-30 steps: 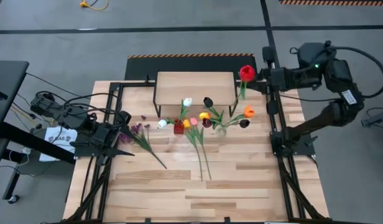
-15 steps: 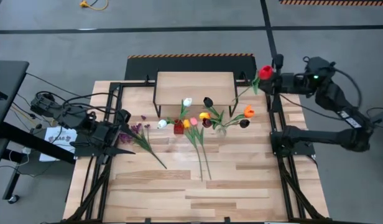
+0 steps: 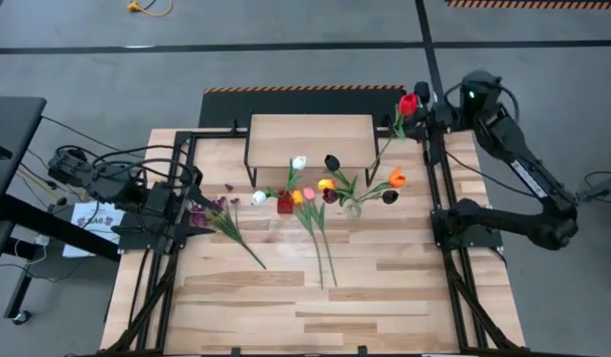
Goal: Pick and place flowers into a vace then onto a shelf
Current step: Put the red flower into the transparent vase
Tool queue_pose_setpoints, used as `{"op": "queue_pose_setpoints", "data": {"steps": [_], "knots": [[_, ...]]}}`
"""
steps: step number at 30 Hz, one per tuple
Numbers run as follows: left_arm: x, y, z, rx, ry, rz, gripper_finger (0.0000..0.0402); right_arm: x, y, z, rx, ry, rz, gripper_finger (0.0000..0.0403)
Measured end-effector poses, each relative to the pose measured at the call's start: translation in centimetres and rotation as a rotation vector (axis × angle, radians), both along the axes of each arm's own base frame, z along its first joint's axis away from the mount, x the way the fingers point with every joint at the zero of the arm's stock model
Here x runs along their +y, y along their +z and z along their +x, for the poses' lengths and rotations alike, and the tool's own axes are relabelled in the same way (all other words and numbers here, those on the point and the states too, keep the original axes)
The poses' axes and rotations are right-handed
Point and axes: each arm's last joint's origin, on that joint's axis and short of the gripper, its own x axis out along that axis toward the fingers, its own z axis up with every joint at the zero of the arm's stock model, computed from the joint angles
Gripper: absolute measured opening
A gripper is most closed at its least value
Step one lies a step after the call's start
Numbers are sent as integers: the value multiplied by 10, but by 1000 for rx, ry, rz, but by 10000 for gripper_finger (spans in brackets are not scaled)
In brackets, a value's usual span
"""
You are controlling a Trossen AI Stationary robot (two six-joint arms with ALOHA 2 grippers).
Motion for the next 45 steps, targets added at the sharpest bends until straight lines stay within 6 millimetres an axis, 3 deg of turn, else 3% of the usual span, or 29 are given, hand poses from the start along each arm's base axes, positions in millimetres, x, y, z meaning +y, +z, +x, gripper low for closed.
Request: {"op": "queue_pose_setpoints", "data": {"steps": [7,17,28,45], "knots": [[7,3,-11,-28,50,-16,208,-37,-15,-9,-28,114,47,7],[10,2,-13,-19,122,-1,208,-55,-36,16,-24,230,69,7],[11,3,-13,-22,153,-3,208,-52,-44,36,-1,307,110,8],[11,3,-13,-23,153,-3,208,-29,-55,58,39,408,121,8]]}}
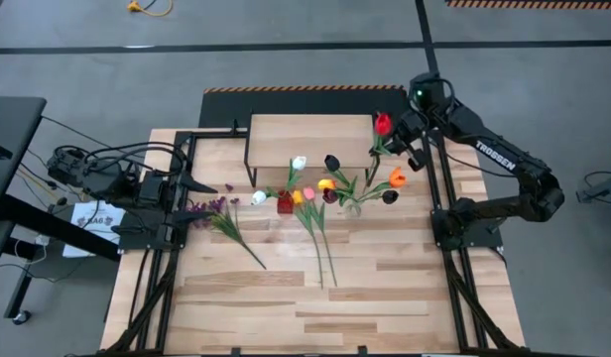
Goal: Pick and place flowers into a vace then onto a shelf
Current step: Put the red flower into the transparent vase
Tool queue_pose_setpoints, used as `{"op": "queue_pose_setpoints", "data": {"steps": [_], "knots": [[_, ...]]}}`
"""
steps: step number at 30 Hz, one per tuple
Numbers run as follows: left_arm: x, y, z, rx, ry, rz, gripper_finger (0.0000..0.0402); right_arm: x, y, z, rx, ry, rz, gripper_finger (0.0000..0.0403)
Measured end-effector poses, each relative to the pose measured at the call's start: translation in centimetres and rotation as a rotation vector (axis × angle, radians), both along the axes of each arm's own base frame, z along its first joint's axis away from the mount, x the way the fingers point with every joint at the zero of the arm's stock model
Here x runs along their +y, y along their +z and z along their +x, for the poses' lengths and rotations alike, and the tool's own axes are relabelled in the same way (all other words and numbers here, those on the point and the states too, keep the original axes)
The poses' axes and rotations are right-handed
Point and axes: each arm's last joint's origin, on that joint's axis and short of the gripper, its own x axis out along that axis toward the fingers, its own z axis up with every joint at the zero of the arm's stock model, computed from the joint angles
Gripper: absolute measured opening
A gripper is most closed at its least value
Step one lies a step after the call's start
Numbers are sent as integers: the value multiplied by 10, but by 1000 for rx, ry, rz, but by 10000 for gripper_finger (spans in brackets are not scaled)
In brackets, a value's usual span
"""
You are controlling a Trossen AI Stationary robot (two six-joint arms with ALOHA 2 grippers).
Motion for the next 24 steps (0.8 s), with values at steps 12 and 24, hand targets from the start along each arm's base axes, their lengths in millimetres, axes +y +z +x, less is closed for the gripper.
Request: {"op": "queue_pose_setpoints", "data": {"steps": [12,24], "knots": [[0,0,0,2,-1,-9,208,-5,-10,-7,-44,31,-35,8],[0,0,0,2,-4,-22,208,-29,-43,14,-8,57,33,8]]}}
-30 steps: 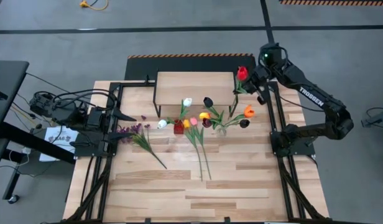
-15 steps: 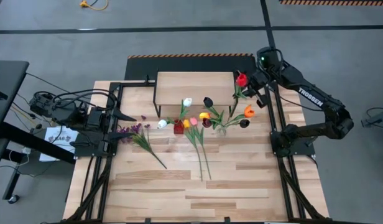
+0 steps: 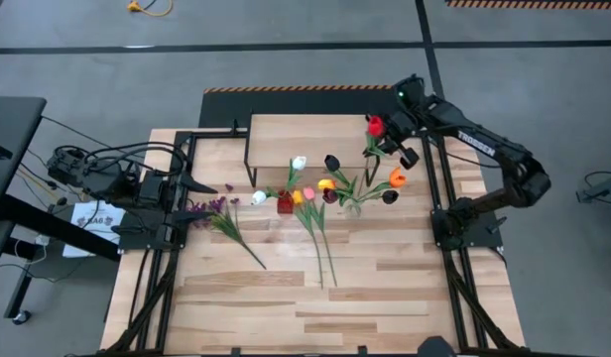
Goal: Pick and place flowers into a vace then onto a shelf
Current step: Put the red flower into the transparent vase
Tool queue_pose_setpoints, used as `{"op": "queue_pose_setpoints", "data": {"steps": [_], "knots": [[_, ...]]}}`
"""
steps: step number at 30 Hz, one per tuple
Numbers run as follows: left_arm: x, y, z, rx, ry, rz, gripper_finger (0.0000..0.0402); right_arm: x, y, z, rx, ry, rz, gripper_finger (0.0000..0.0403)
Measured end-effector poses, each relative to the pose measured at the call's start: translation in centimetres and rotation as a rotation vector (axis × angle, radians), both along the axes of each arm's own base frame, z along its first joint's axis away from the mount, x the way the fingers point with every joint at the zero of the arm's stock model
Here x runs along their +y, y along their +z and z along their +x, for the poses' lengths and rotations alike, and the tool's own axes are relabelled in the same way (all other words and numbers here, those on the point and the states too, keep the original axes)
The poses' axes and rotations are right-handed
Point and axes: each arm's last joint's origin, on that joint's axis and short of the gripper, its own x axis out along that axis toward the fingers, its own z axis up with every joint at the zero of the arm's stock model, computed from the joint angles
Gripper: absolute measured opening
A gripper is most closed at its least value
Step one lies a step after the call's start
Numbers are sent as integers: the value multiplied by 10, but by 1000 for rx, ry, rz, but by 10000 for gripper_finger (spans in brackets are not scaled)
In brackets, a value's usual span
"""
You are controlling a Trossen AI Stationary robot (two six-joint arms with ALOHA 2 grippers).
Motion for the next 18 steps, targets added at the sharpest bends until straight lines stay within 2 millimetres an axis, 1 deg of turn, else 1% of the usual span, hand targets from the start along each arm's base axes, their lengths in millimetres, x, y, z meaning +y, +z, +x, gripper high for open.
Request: {"op": "queue_pose_setpoints", "data": {"steps": [7,18], "knots": [[0,0,0,0,0,-3,208,2,1,-1,15,2,18,14],[0,0,0,0,3,-3,208,6,1,0,56,9,72,50]]}}
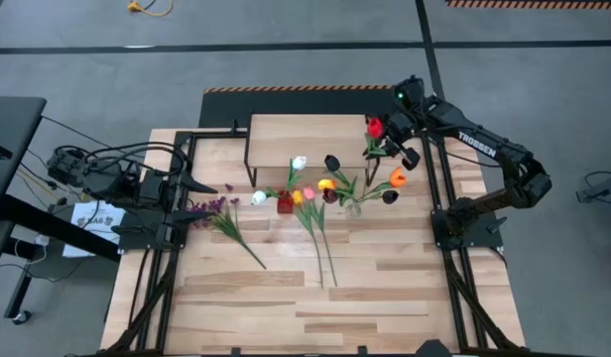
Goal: Pick and place flowers into a vace then onto a shelf
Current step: Put the red flower into the transparent vase
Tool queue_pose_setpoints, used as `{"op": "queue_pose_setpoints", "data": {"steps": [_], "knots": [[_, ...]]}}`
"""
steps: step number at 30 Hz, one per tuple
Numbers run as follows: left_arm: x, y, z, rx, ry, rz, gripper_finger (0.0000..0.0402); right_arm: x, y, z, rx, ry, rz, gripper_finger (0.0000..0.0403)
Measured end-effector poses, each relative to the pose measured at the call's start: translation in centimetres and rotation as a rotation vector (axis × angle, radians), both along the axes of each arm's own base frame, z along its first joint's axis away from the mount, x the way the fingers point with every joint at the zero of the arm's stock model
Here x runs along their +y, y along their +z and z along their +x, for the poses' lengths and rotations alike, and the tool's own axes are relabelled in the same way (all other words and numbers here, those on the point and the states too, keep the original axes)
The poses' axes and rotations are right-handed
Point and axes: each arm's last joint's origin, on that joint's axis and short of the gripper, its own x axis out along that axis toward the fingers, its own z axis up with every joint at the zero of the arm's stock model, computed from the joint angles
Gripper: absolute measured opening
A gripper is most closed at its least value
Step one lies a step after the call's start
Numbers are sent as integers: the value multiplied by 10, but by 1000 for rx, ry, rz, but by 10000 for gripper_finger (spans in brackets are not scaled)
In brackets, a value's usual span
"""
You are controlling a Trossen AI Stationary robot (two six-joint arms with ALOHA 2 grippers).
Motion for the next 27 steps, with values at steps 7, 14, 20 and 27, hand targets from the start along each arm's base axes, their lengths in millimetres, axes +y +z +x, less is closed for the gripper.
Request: {"op": "queue_pose_setpoints", "data": {"steps": [7,14,20,27], "knots": [[0,0,0,-1,0,-5,208,0,-1,2,82,-43,35,64],[0,0,0,-1,-1,-15,208,0,-3,3,157,-91,76,88],[0,0,0,-3,-2,-21,208,5,-6,6,222,-105,89,129],[0,1,0,-7,3,-23,208,7,-12,4,335,-183,77,171]]}}
